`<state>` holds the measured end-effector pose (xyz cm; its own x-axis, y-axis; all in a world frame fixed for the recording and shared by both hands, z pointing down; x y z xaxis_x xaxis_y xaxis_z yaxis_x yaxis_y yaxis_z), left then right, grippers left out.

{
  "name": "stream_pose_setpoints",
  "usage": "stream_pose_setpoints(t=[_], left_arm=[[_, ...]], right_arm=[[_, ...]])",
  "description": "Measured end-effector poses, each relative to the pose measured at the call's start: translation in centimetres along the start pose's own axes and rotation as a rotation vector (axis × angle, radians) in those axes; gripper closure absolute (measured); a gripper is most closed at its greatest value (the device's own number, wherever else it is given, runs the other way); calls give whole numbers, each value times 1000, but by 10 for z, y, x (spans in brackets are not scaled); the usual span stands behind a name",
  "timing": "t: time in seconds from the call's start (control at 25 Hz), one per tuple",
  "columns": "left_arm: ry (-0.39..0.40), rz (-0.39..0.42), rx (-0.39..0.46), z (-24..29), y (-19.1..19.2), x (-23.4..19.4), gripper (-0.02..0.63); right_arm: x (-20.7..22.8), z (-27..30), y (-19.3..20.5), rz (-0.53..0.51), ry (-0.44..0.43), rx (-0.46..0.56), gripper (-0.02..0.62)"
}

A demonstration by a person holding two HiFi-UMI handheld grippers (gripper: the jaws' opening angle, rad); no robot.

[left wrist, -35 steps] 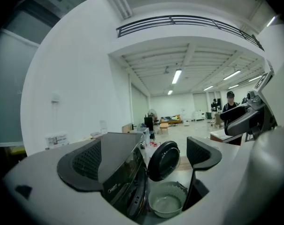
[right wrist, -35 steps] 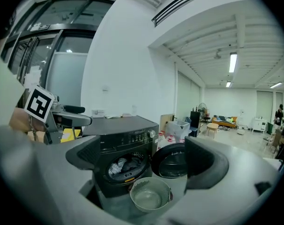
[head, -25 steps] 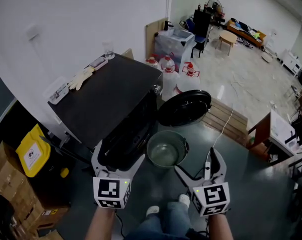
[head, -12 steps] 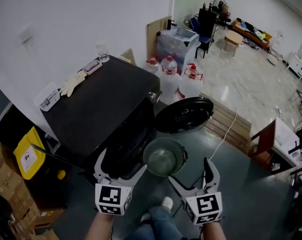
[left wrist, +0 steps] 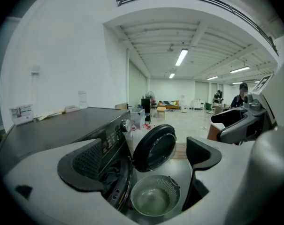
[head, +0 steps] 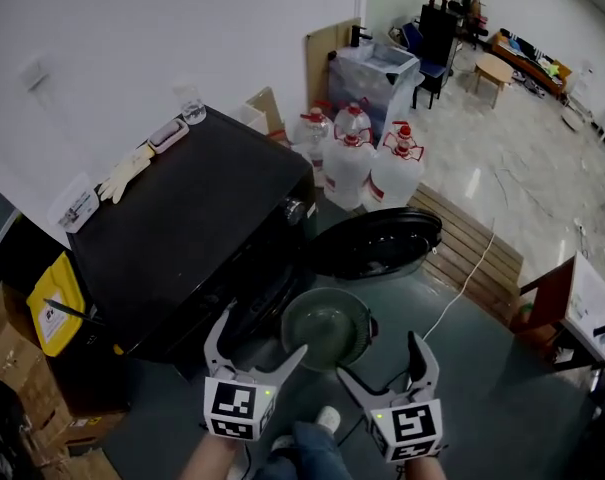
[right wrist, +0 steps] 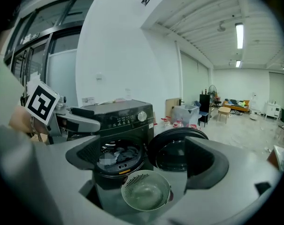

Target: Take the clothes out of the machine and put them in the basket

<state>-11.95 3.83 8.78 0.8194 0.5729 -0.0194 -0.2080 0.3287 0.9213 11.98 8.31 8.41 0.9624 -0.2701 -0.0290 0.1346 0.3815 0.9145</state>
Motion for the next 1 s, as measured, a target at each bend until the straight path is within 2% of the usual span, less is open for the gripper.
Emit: stream_pose_setpoints(t=[0.2,0.44,0.64,1.0], left_arm=[[-17,-23,-49,36,19,-3,40],[-32,-46,-91,62,54,-7,41],[-40,-63,-131,68,92,-15,46],[-1,-54,-190,108,163,-49,91]], right_arm=[[19,33,21,32,-18,-36,41],[22,64,48,44,-39,-60,41],[16,81,76,52,-16,-89,52],[-4,132,145,83,26,-146,94]])
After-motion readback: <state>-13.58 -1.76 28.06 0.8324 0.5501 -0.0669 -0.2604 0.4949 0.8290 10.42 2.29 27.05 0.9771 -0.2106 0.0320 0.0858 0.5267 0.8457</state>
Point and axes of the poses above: the fingertips, and each gripper's own axes: z forward along the fingers, x to its right, y out of its underside, the point moved 10 cm from there along -z, backward along the fingers, and after that the axes turned 8 degrees about y, right-handed, at the moved point
